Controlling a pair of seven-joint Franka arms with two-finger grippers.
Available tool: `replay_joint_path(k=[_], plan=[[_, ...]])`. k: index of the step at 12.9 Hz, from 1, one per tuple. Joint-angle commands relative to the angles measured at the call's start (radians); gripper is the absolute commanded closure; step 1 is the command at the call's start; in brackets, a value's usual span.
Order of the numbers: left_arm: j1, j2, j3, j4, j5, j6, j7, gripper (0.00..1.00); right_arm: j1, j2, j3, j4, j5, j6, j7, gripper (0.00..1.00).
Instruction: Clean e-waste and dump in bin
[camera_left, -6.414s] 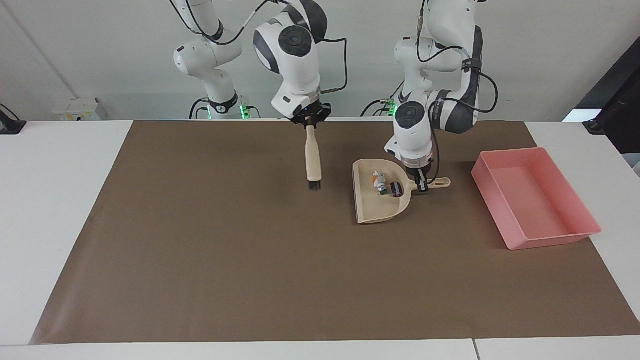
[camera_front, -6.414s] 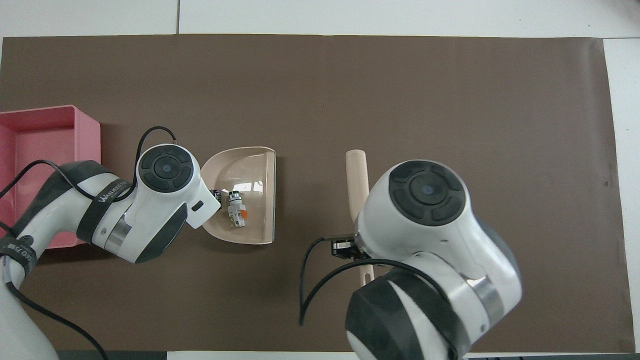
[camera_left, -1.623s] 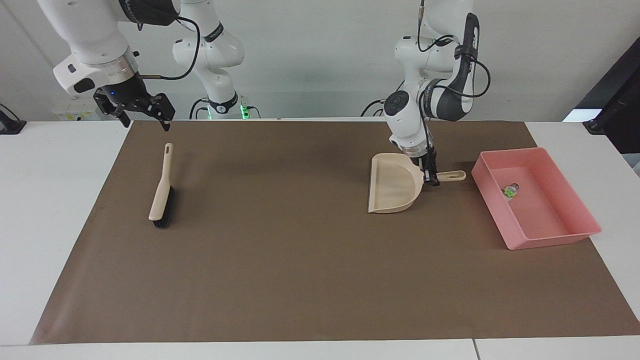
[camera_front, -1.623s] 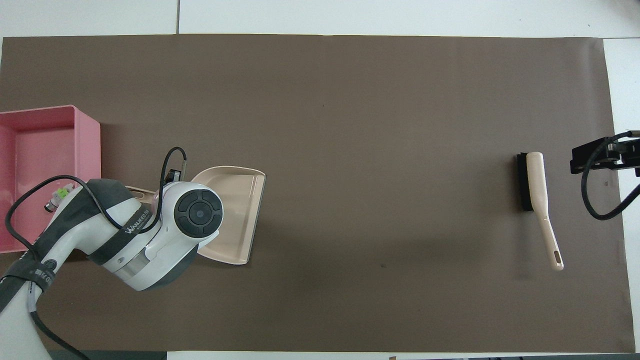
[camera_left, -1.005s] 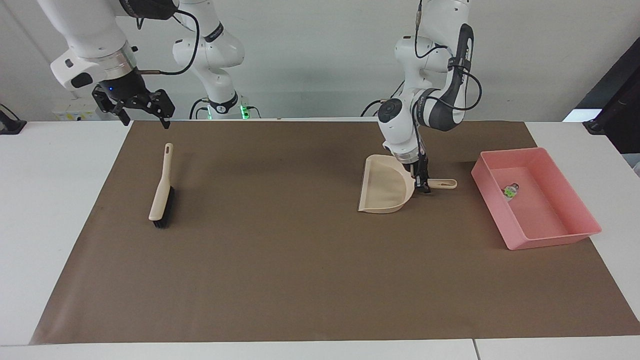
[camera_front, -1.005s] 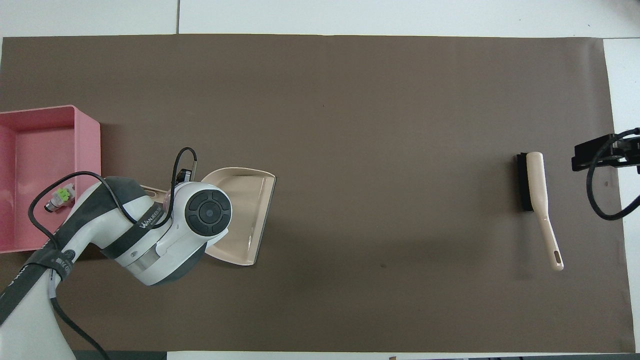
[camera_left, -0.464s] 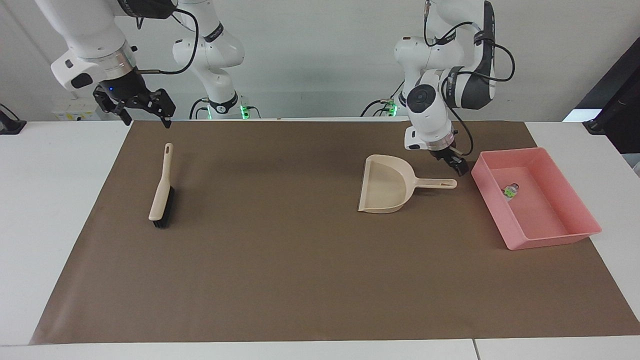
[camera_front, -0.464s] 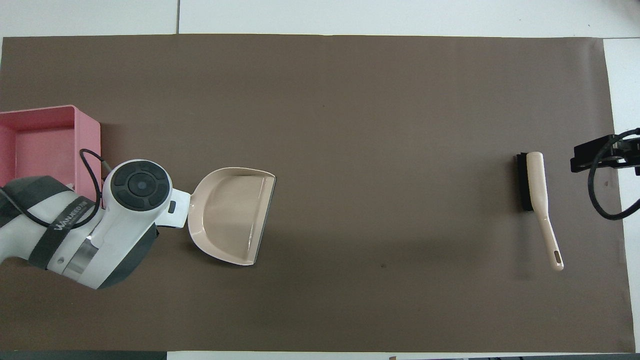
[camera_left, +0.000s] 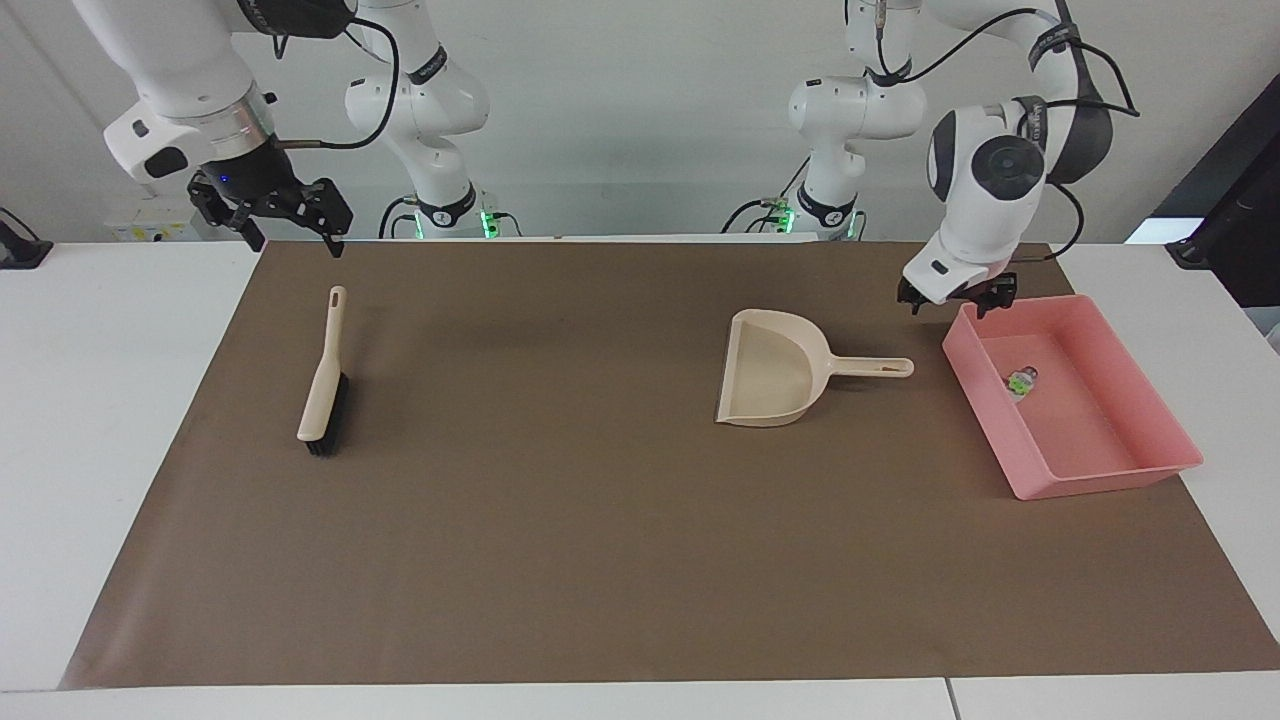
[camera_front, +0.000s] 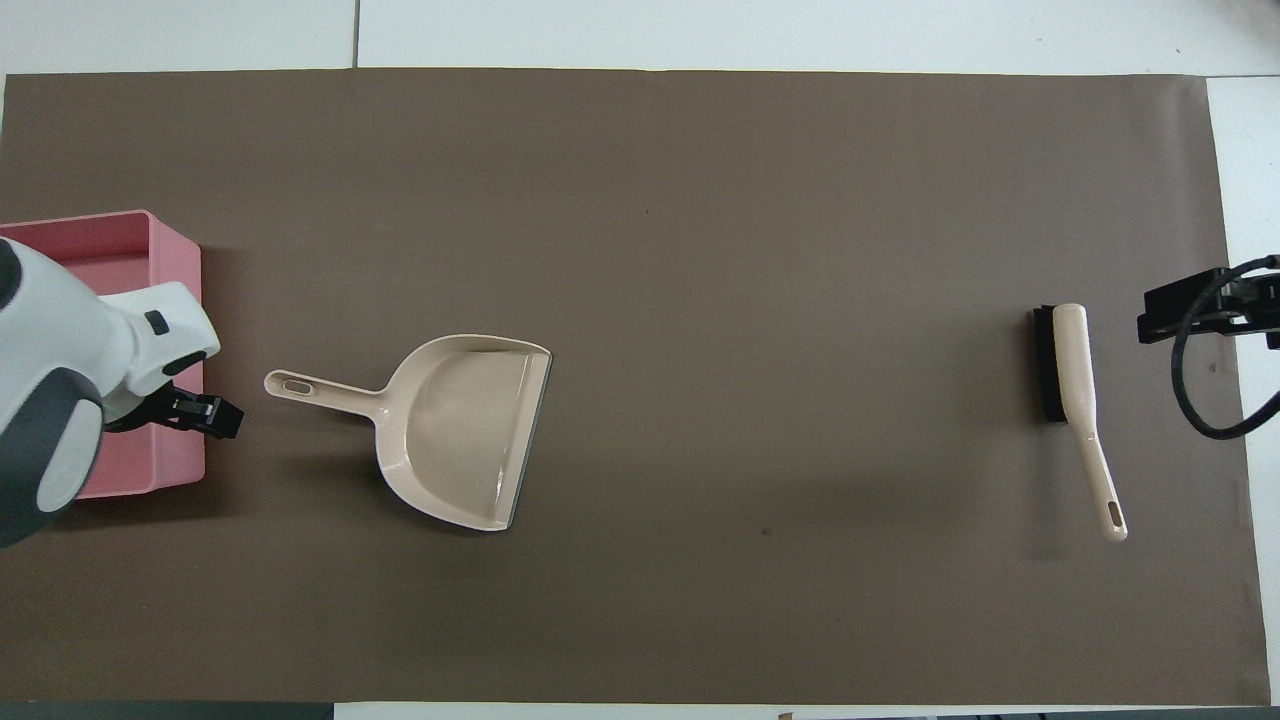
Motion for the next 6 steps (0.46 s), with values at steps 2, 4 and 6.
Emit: replay_joint_path(k=[2,4,6], plan=[[0.087,0.027,-0.008,0.211,-0.112,-0.074,-0.119,0.02,-0.005,0.001,0.0,-0.004,0.009,0.011,-0.013,0.0],[0.094,0.032,-0.004,0.294,-0.122,-0.092,-0.121,0.02,-0.005,0.001,0.0,-0.004,0.009,0.012,-0.013,0.0],[0.095,0.032,-0.004,0.355,-0.122,-0.124,-0.122,0.02,-0.007,0.001,0.0,-0.005,0.009,0.017,-0.013,0.0]])
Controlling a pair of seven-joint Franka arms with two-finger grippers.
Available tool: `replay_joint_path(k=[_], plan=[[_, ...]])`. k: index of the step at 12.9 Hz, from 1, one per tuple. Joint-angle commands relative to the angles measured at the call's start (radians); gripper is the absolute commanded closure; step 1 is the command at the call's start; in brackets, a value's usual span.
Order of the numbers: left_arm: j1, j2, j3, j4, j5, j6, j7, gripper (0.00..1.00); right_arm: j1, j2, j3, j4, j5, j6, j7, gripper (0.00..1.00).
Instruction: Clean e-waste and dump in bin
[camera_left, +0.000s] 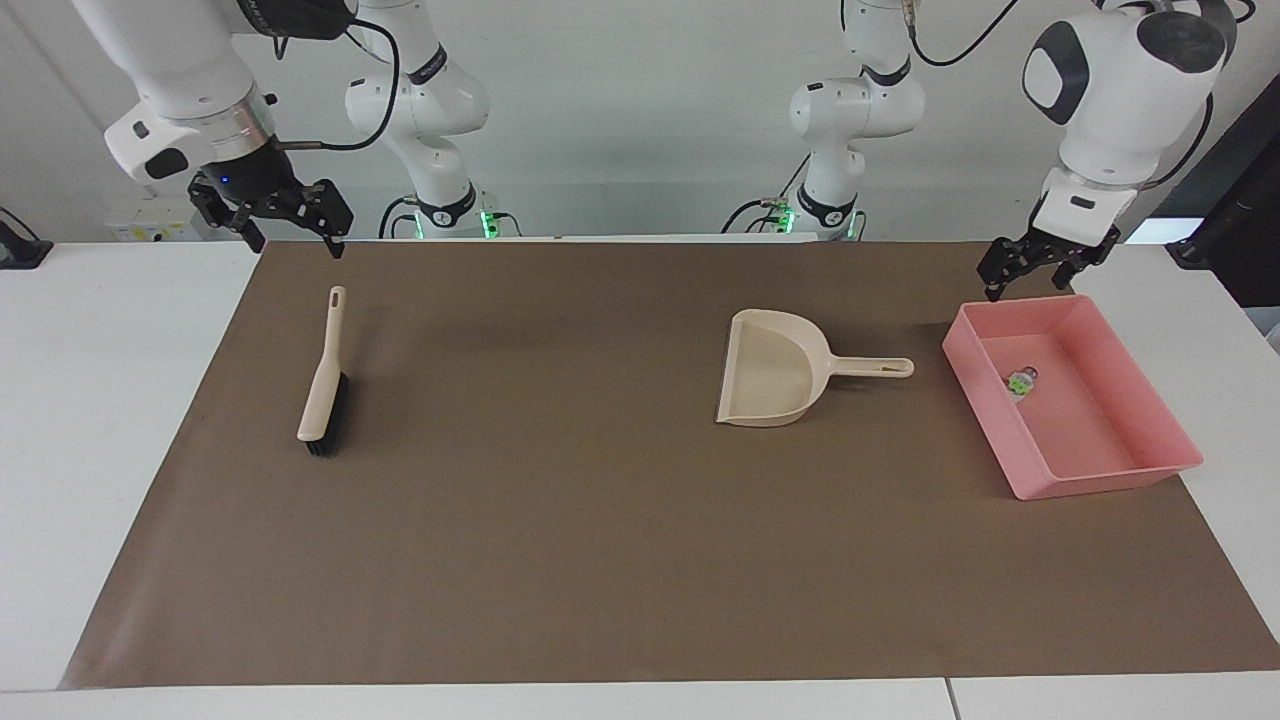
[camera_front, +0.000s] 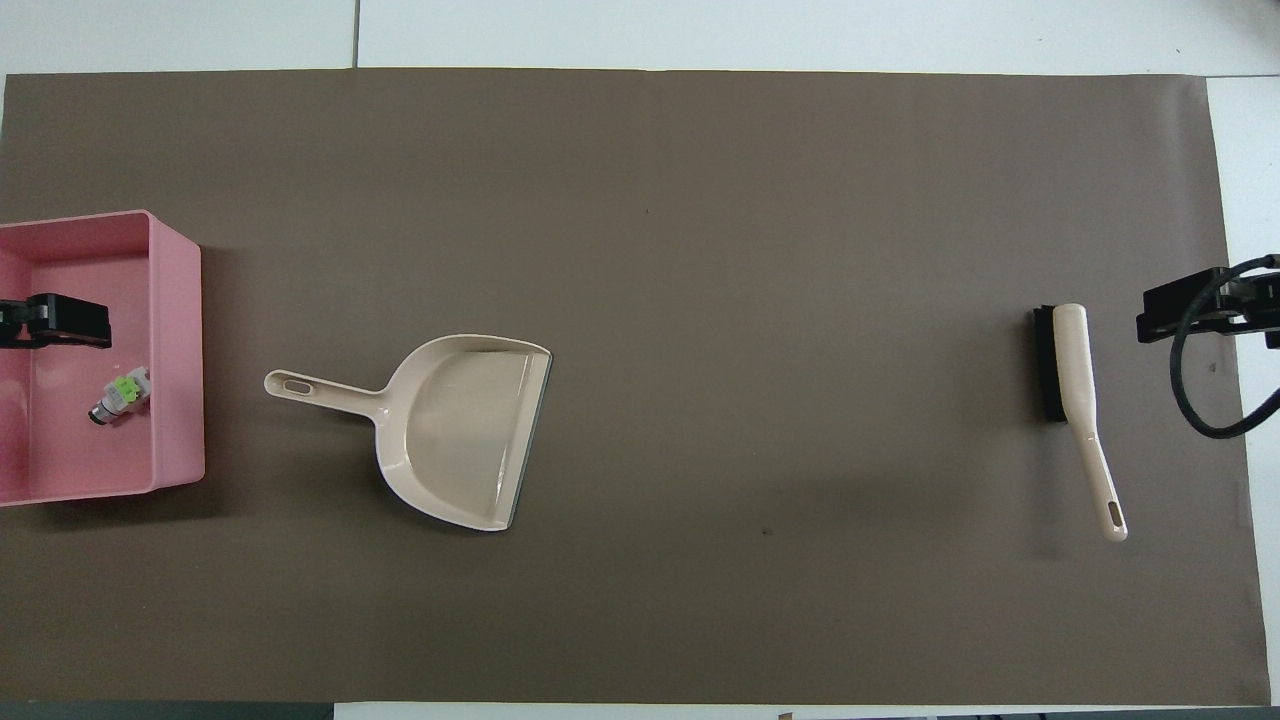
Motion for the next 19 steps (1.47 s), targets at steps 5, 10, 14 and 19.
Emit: replay_joint_path(k=[5,10,14,19], plan=[[0.005,0.107,-0.005,0.253,-0.021,-0.206,-0.012,0.02,-0.011,0.002,-0.001,-0.003,-0.004,0.015,-0.011,0.0],[0.002,0.101,-0.005,0.242,-0.019,-0.212,-0.007,0.02,-0.011,0.002,-0.003,-0.003,-0.003,0.013,-0.011,0.0],[-0.024,0.073,-0.011,0.193,-0.062,-0.206,-0.004,0.02,-0.011,0.0,-0.004,-0.003,-0.003,0.012,-0.011,0.0],[-0.016,0.072,-0.01,0.193,-0.108,-0.212,0.112,0.02,-0.011,0.0,-0.006,-0.003,-0.003,0.012,-0.01,0.0]])
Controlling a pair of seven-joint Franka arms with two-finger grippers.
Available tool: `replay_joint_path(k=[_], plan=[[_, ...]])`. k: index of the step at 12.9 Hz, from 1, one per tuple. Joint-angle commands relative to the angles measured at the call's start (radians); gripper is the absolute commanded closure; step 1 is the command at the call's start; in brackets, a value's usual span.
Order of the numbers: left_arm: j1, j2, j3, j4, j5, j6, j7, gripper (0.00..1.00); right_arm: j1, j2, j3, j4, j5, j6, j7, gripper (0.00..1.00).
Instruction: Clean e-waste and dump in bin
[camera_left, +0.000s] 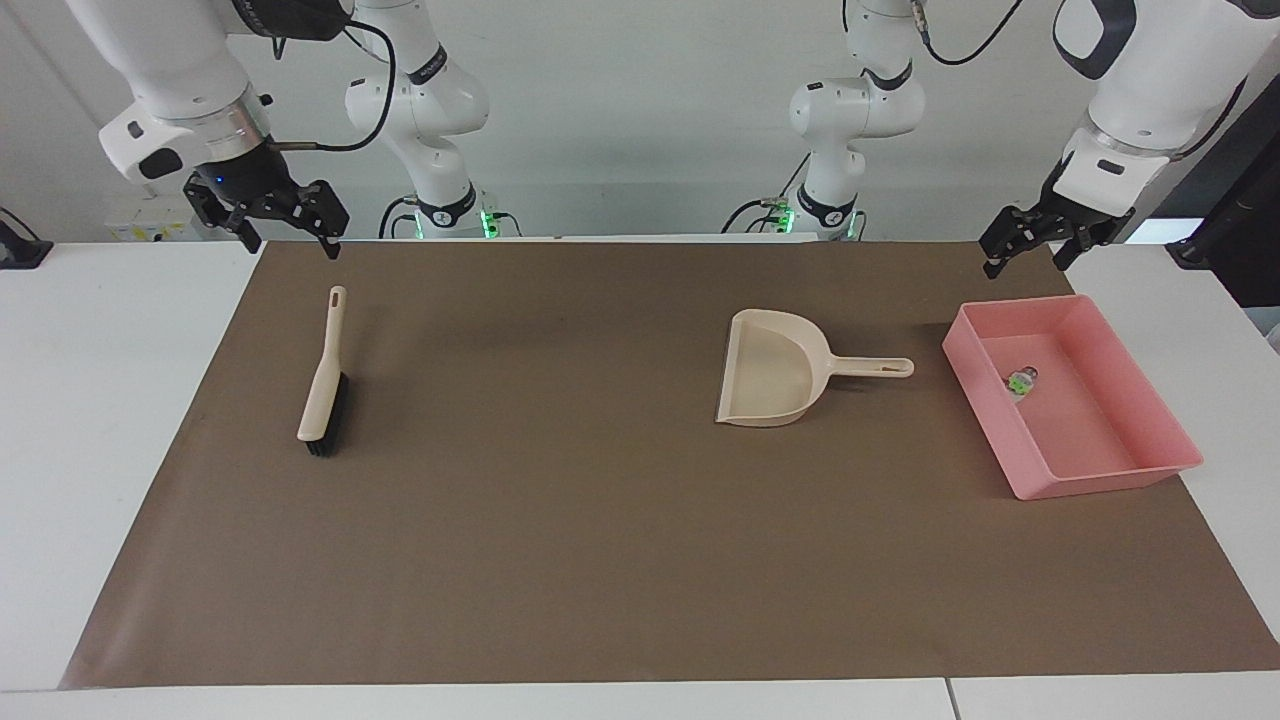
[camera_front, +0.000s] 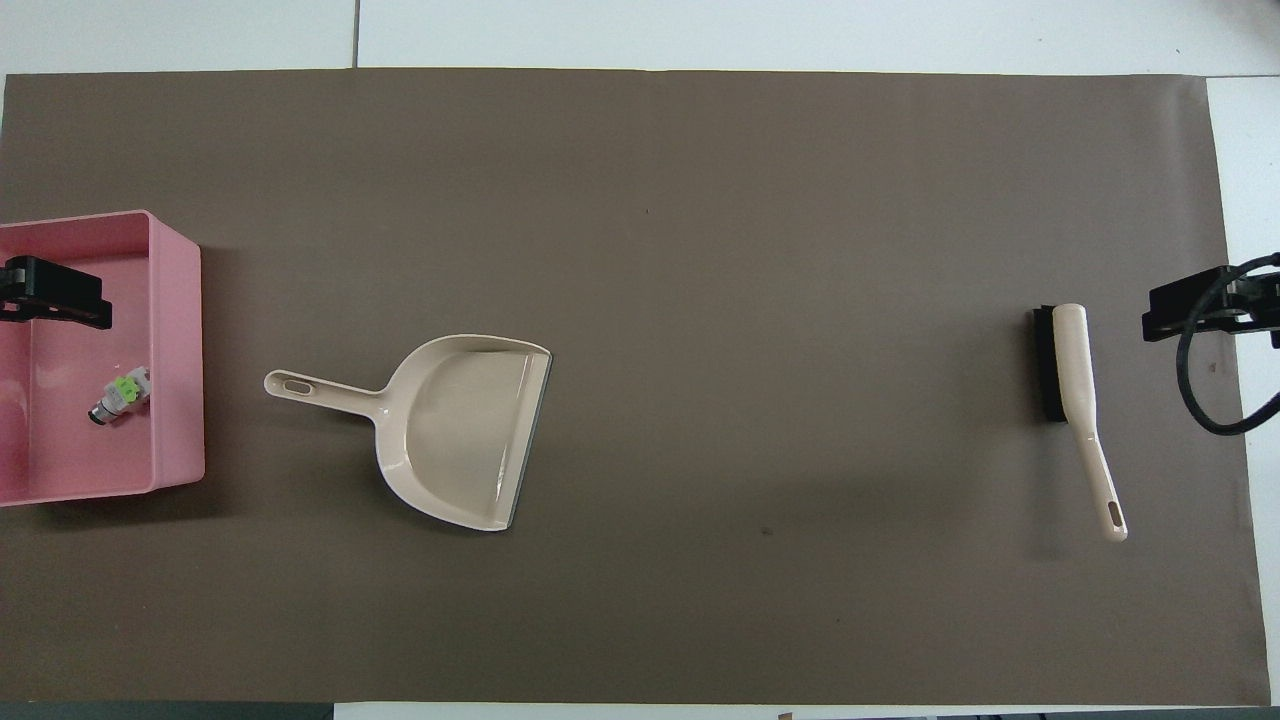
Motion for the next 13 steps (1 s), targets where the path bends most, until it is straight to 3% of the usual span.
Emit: replay_joint_path(k=[1,13], plan=[[0.002,-0.02,0.007,-0.017,-0.021,-0.015,0.079,0.02,-0.007,0.0,-0.001,-0.003,-0.003,0.01,-0.01,0.0],[0.005,-0.023,0.01,-0.017,-0.077,-0.048,0.156,0.02,-0.01,0.0,-0.003,-0.003,-0.001,0.009,-0.01,0.0]])
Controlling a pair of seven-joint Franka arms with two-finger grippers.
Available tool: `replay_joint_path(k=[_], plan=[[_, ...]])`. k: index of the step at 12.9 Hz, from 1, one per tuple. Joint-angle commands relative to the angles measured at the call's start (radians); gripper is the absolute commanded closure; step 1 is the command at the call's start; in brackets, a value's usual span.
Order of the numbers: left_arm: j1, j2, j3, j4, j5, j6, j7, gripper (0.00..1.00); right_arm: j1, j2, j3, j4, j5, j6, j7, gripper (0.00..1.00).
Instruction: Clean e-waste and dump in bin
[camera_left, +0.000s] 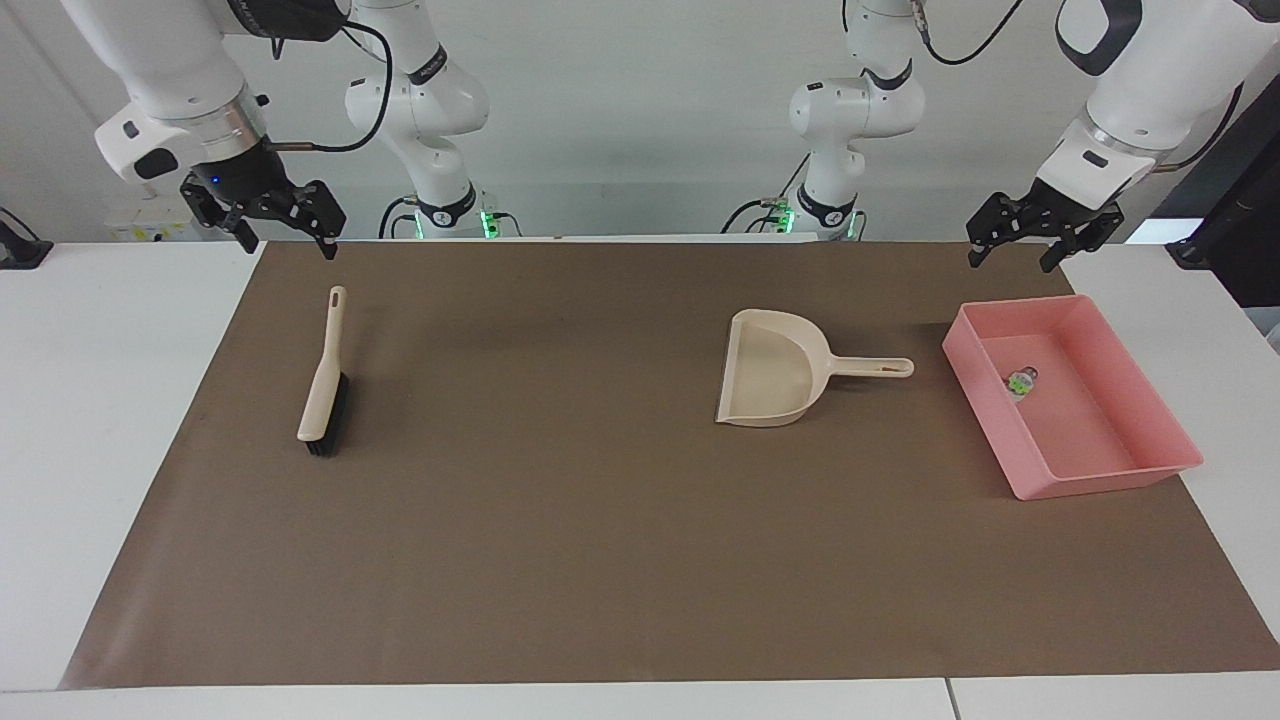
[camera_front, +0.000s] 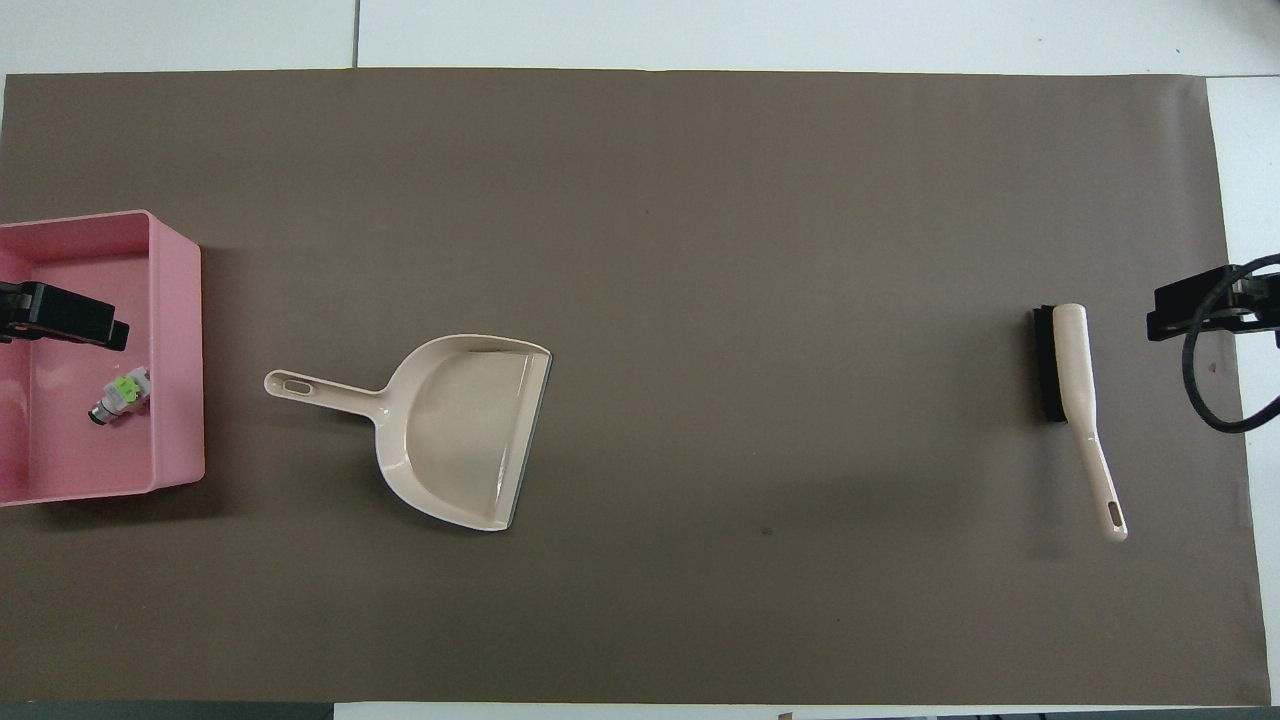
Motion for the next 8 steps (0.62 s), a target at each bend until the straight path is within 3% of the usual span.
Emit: replay_joint_path(k=[1,8], plan=[[0.003,-0.017,0.006,-0.015,-0.012,-0.011,0.013,0.02,-0.006,0.0,-0.002,-0.003,-0.001,0.009,-0.01,0.0],[-0.002,-0.014,0.003,-0.013,0.037,-0.003,0.003,0.02,-0.004,-0.005,-0.002,-0.02,-0.009,0.035,-0.015,0.0]])
